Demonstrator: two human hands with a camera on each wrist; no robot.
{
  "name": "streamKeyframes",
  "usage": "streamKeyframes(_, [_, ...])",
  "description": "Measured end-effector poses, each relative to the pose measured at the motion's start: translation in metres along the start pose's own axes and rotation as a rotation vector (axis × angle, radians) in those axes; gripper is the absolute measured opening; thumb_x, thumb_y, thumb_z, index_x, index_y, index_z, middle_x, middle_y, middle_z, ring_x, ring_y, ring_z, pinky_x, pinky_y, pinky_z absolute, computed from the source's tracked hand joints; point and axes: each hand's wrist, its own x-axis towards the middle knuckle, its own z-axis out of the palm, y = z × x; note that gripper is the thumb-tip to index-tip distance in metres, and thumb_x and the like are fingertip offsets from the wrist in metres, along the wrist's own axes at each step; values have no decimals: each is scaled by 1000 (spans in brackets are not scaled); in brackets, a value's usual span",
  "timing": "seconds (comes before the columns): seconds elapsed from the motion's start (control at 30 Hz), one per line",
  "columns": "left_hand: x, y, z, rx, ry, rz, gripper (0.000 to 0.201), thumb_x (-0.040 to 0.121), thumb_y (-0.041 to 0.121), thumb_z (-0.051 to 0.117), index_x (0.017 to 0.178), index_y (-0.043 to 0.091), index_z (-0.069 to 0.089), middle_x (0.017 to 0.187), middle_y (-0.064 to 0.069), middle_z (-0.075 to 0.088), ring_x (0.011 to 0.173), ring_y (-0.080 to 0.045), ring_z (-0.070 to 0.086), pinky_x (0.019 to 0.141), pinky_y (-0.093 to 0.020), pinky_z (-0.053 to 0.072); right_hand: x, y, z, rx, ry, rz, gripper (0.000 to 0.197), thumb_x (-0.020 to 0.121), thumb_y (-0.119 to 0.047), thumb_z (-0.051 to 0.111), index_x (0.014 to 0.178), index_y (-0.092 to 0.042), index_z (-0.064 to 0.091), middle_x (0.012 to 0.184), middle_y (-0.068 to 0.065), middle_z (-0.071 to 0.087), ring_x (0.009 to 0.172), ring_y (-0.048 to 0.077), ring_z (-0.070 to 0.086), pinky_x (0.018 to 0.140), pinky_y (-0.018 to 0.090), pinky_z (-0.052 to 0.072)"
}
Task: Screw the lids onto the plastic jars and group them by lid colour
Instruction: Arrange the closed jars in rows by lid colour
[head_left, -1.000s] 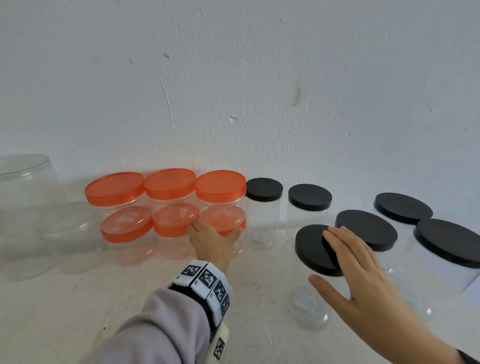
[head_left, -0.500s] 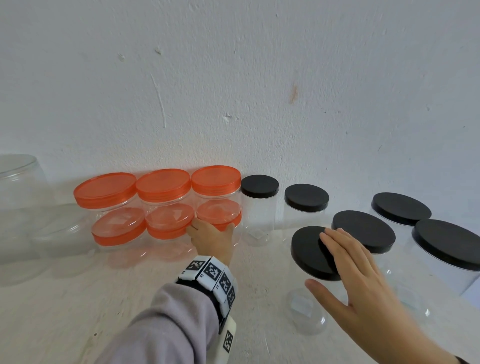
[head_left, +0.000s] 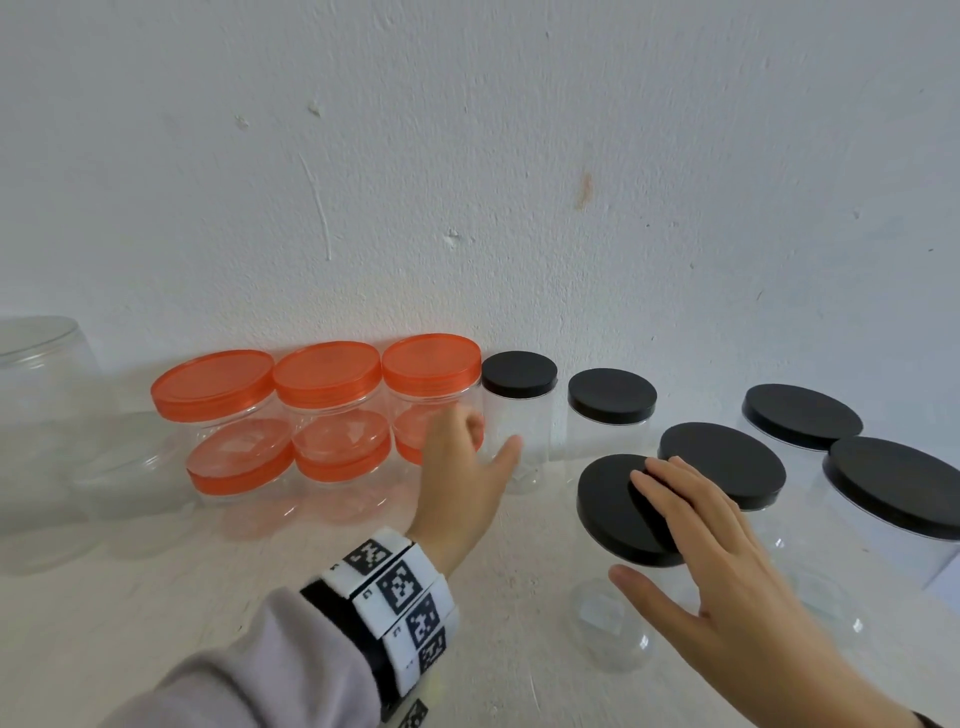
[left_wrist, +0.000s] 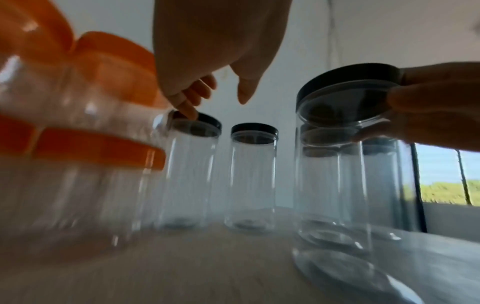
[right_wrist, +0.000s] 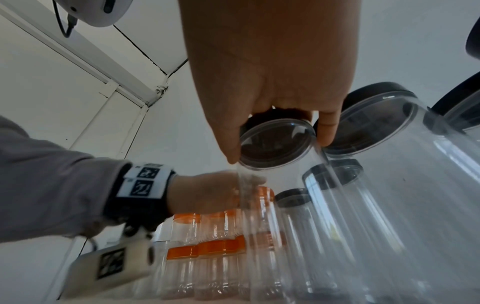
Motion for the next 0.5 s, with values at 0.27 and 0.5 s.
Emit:
streamKeyframes(0.27, [84,70,16,483,-723,268,71,86,43,66,143,15,34,142,-1,39,126,-16,42,99,-23,33,-5,7,-1,-55,57,-78,71,76,-52,53,141,-26,40,153,-7,25,141,1,11,107,26,19])
streamKeyframes(0.5, [117,84,51,691,-937,163,95,79,63,63,151,17,20,150,-2,36,132,-21,41,106,-38,37,-5,16,2,-153,218,-154,60,78,-48,66,120,-5,65,129,14,58,124,37,51,86,40,44])
